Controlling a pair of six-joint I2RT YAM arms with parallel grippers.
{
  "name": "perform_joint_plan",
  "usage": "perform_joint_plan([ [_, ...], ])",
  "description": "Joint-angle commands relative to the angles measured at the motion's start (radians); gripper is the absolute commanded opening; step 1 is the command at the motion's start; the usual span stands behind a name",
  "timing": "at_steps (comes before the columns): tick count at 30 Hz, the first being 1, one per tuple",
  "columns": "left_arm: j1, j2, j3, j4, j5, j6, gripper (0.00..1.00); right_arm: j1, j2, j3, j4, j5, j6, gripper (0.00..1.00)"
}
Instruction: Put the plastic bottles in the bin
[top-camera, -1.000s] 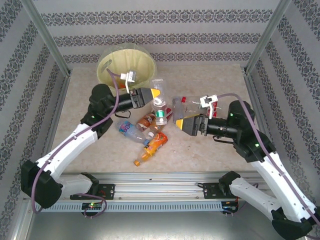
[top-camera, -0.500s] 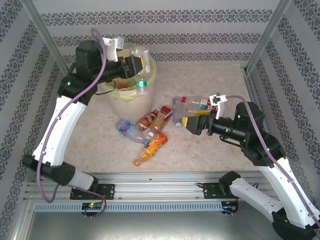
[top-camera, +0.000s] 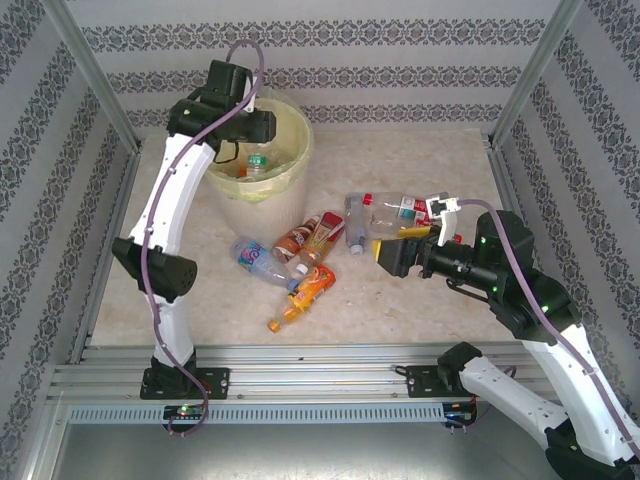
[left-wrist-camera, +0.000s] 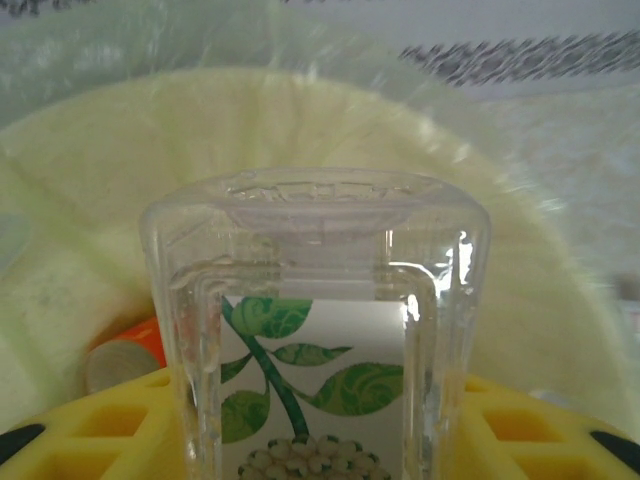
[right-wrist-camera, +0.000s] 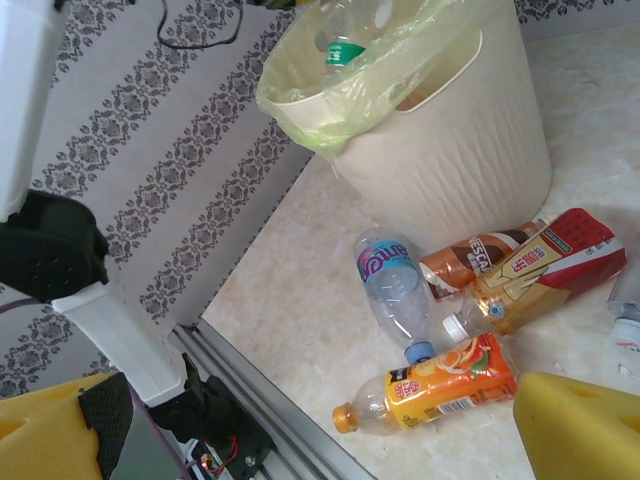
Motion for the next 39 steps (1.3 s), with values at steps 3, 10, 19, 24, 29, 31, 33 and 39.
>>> perform_joint_plan([
  [3,0.010,0.050,0.032,-0.113,-0.065,0.050,0.52,0.006,0.012,0.030,-0.036,0.040,-0.022,0.98],
  [10,0.009,0.090,0.007,-0.136,-0.056,0.027,0.62,0.006,0.049,0.024,-0.081,0.120,-0.012,0.98],
  [19,0.009,0.004,0.013,-0.122,-0.017,-0.005,0.95,0.006,0.083,-0.044,-0.060,0.189,0.046,0.97],
  [24,0.007,-0.072,0.009,-0.115,0.030,-0.008,1.00,0.006,0.085,-0.076,-0.028,0.179,0.054,0.97],
  [29,0.006,-0.203,-0.110,-0.044,0.083,-0.004,1.00,0.006,0.079,-0.100,-0.024,0.189,0.064,0.97],
  [31,0.004,-0.267,-0.177,-0.009,0.117,-0.006,1.00,0.006,0.080,-0.107,-0.030,0.204,0.076,0.97],
  [33,-0.006,-0.336,-0.260,0.026,0.135,-0.007,1.00,0.006,0.081,-0.116,-0.034,0.217,0.086,0.97],
  [39,-0.077,-0.569,-0.575,0.139,0.187,-0.028,1.00,0.006,0.094,-0.133,-0.046,0.241,0.096,0.97],
])
